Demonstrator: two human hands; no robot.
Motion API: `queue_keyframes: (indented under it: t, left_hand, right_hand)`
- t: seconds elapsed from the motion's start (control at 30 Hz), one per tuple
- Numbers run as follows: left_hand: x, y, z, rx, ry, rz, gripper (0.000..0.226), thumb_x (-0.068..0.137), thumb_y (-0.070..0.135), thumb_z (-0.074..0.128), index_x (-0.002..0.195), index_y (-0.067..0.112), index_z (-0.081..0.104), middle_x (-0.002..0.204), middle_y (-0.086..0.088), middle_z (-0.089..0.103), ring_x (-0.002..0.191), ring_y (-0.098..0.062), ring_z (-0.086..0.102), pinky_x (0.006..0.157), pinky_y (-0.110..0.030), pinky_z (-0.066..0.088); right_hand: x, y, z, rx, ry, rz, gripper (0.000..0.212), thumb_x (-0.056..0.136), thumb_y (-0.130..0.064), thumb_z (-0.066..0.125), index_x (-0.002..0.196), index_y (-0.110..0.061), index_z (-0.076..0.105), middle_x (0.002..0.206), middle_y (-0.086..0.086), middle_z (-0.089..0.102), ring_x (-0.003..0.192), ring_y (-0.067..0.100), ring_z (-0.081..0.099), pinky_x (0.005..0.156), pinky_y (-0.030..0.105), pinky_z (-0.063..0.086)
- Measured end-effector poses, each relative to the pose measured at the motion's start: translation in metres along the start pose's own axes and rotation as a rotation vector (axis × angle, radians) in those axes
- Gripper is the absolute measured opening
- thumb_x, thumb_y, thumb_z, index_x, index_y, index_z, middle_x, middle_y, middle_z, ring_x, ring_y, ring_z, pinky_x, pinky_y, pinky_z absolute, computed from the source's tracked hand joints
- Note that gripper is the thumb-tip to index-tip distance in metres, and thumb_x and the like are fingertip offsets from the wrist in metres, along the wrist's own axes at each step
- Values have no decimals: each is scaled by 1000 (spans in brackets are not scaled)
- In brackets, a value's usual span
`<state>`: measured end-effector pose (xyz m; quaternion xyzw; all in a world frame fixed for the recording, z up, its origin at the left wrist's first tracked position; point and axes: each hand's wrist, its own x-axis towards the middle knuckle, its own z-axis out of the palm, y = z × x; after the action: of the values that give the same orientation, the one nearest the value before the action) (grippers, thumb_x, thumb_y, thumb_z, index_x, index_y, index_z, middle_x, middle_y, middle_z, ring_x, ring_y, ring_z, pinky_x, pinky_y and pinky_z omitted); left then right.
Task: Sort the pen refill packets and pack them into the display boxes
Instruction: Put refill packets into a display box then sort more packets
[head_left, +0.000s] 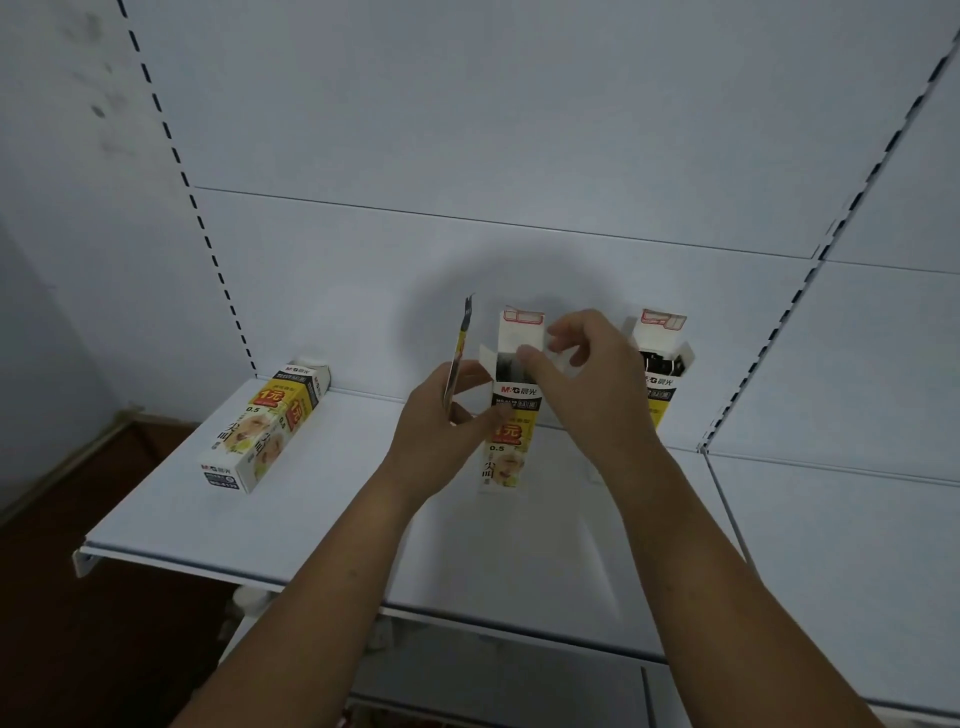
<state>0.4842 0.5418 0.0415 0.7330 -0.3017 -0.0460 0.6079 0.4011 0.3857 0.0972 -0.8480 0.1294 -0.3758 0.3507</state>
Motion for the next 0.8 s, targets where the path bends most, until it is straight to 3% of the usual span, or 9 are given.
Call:
queue_keyframes:
  t: [0.1, 0.17, 0.27, 0.37, 0.47, 0.53, 0.67, 0.73, 0.8]
  left_hand:
    - [-5, -4, -3, -31, 15, -109, 40, 98, 50, 64, 133, 33, 54, 124, 16, 64, 90, -7, 67, 80, -25, 54]
    - [-10, -3, -5, -180, 62, -188, 26, 105, 46, 53, 127, 32, 55, 117, 7, 66, 77, -5, 60, 67, -23, 48]
    - [-21, -2, -13, -256, 149, -208, 22, 110, 33, 45, 111, 20, 63, 88, 5, 65, 61, -6, 52, 51, -21, 41]
    - [-33, -1, -19, -217, 102, -107, 23, 108, 24, 52, 101, 16, 73, 66, 4, 57, 62, -15, 55, 55, -29, 51]
    - [-37, 7, -18, -211, -8, -14, 24, 102, 25, 60, 101, 11, 79, 71, -3, 66, 74, -29, 69, 72, -35, 64]
    - [-37, 12, -17, -128, -77, 30, 26, 99, 30, 62, 96, 11, 80, 79, -6, 73, 78, -28, 71, 71, -25, 59]
    - [-35, 15, -14, -8, -197, 59, 38, 94, 52, 67, 91, 17, 81, 75, -6, 72, 66, -28, 64, 57, -31, 49]
    - [-33, 16, -13, 38, -199, 71, 26, 95, 47, 71, 91, 23, 81, 78, 7, 74, 68, -14, 67, 60, -30, 54]
    - [-30, 16, -13, 117, -144, 95, 7, 92, 39, 76, 92, 32, 75, 85, 16, 73, 77, -12, 69, 67, -31, 58]
  right_hand:
    - [-9, 3, -4, -15, 21, -3, 27, 90, -36, 78, 109, -23, 65, 104, -9, 60, 89, -3, 51, 72, 6, 36]
    - [-15, 5, -6, -6, 52, -15, 19, 92, -34, 75, 106, -26, 64, 104, -7, 60, 90, -3, 51, 72, 2, 36]
    - [-29, 2, -10, 47, 96, -54, 6, 96, -26, 71, 96, -23, 67, 94, -6, 62, 85, 4, 57, 71, 7, 40]
    - [-46, -10, -13, 282, 1, 66, 8, 99, -20, 67, 92, -19, 71, 76, -8, 68, 63, 8, 62, 56, 19, 48]
    - [-56, -23, -14, 511, -191, 222, 13, 101, -20, 65, 110, -16, 74, 72, -3, 67, 46, 11, 56, 44, 20, 42]
    - [-57, -27, -13, 553, -223, 215, 21, 101, -17, 66, 120, -15, 71, 79, -2, 67, 48, 10, 58, 44, 19, 42]
    - [-52, -28, -16, 506, -163, 120, 11, 100, -11, 66, 91, -14, 71, 69, -13, 67, 53, 5, 59, 48, 15, 43]
    - [-43, -29, -21, 462, -95, 84, 19, 101, -12, 66, 81, -13, 69, 63, -4, 65, 52, 7, 55, 51, 22, 42]
    - [-29, -30, -32, 441, 39, 55, 20, 101, -14, 66, 82, -8, 69, 64, 6, 65, 52, 14, 55, 53, 28, 42]
